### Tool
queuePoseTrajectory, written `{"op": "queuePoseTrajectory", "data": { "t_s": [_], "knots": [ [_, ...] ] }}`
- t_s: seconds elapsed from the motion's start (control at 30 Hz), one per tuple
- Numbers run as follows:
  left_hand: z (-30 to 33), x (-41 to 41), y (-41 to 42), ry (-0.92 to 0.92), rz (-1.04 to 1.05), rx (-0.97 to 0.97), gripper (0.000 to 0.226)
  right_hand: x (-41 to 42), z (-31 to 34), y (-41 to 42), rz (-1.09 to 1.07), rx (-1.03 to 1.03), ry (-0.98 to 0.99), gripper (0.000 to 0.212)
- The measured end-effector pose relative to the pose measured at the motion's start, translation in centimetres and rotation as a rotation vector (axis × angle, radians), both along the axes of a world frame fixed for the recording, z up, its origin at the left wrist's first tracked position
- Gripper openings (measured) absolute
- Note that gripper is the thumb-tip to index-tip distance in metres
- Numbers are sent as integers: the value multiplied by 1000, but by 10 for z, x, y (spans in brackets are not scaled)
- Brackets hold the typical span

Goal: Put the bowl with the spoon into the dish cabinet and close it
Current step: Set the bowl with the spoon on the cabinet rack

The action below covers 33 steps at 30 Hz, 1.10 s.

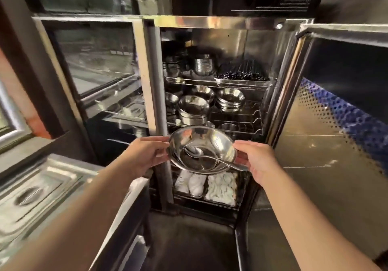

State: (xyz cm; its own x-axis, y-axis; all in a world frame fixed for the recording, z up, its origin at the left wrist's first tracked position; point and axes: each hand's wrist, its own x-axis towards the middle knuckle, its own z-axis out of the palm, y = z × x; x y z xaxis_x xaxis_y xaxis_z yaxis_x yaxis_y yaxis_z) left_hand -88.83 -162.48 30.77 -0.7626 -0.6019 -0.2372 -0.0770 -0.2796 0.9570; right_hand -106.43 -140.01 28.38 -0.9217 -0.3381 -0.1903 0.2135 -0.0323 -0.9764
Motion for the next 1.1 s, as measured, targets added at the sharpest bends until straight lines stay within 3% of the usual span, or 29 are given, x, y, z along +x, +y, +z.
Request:
{"op": "queuePoseTrajectory", "data": {
  "t_s": [0.4, 0.57, 0.63, 0.73, 0.8, 1.1],
  "knots": [
    [-26, -262, -101, -2, -341, 10, 26, -175, -6, -55, -291, 99, -32, 9],
    [-22, -339, -121, -6, -539, -35, 12, -234, -6, -77, -402, 188, -38, 6],
    [-26, -366, -122, -34, -545, -52, 12, -255, -9, -82, -428, 248, -36, 5],
    [-37, -398, -120, -84, -544, -100, 6, -277, -17, -89, -414, 392, -8, 38],
    [-45, -418, -117, -117, -546, -121, 7, -293, -24, -92, -418, 524, 30, 47],
    [-64, -474, -108, -203, -493, -147, 30, -342, -50, -101, -243, 831, 205, 39]
  ]
}}
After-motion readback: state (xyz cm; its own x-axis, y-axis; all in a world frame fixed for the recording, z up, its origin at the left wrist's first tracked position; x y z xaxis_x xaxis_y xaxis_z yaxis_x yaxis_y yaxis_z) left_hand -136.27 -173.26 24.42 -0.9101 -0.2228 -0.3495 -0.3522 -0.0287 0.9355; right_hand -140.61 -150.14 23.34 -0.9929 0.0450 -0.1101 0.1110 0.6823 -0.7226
